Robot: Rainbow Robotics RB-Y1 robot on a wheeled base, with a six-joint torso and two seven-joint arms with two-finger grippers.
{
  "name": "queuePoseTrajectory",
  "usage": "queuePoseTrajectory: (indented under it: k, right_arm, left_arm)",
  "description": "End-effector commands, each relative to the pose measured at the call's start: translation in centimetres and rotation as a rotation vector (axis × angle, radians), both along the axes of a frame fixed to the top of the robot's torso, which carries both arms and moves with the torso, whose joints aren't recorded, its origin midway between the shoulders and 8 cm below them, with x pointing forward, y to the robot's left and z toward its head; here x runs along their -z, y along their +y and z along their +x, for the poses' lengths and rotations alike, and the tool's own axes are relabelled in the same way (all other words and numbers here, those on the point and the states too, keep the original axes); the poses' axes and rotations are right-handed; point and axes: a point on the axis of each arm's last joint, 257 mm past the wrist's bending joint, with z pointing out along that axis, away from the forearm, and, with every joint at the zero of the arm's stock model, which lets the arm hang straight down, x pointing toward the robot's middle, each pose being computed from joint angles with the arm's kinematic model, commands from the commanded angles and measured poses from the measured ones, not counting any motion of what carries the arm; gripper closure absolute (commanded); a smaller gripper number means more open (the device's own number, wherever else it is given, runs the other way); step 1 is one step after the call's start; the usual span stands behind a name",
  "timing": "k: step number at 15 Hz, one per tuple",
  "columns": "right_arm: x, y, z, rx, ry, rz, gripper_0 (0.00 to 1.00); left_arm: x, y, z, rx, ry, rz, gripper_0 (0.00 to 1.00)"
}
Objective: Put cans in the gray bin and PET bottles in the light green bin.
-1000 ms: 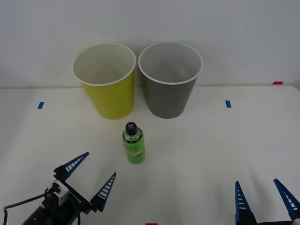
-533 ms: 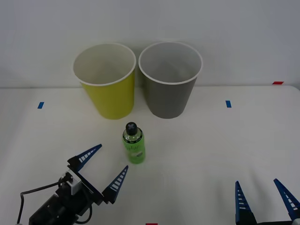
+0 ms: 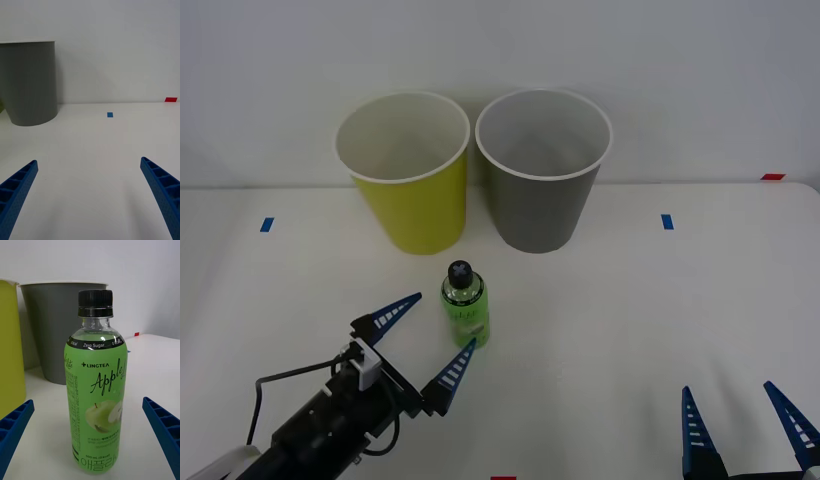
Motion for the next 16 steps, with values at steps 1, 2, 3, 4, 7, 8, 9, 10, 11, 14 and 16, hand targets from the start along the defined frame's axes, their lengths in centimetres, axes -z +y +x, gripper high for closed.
queuePoseTrajectory:
  k: [1,2,3,4,7,8,9,10,11,14,16]
  right_arm:
    - [0.0,0.0,0.0,0.0,0.0,0.0,0.05]
    - [0.0,0.0,0.0,0.0,0.0,0.0,0.05]
    - [0.0,0.0,0.0,0.0,0.0,0.0,0.05]
    - [0.0,0.0,0.0,0.0,0.0,0.0,0.05]
    - [0.0,0.0,0.0,0.0,0.0,0.0,0.05]
    - [0.0,0.0,0.0,0.0,0.0,0.0,0.05]
    - [0.0,0.0,0.0,0.0,0.0,0.0,0.05]
    - [0.0,0.0,0.0,0.0,0.0,0.0,0.05]
    - [0.0,0.0,0.0,0.0,0.0,0.0,0.05]
    - [0.0,0.0,0.0,0.0,0.0,0.0,0.05]
    - [0.0,0.0,0.0,0.0,0.0,0.0,0.05]
  left_arm:
    - [-0.5,-0.8,1.2,0.006,-0.006,0.014,0.0]
    - [-0.8,-1.1,1.4,0.007,-0.01,0.009,0.0]
    - [-0.9,-1.5,1.4,0.009,-0.01,0.001,0.0]
    - [-1.0,-2.0,1.3,0.014,-0.011,-0.009,0.0]
    - [-1.2,-2.6,1.6,0.011,-0.009,-0.017,0.0]
    - [-1.3,-2.8,1.7,0.013,-0.007,-0.017,0.0]
    - [-1.2,-3.0,2.3,0.007,0.004,-0.015,0.0]
    - [-1.1,-3.2,2.7,0.005,0.015,-0.01,0.0]
    - [-1.5,-3.4,3.0,0.007,0.01,-0.012,0.0]
    - [-1.7,-4.0,3.4,0.011,0.006,-0.004,0.0]
    - [-2.0,-4.4,3.8,0.011,0.004,-0.006,0.0]
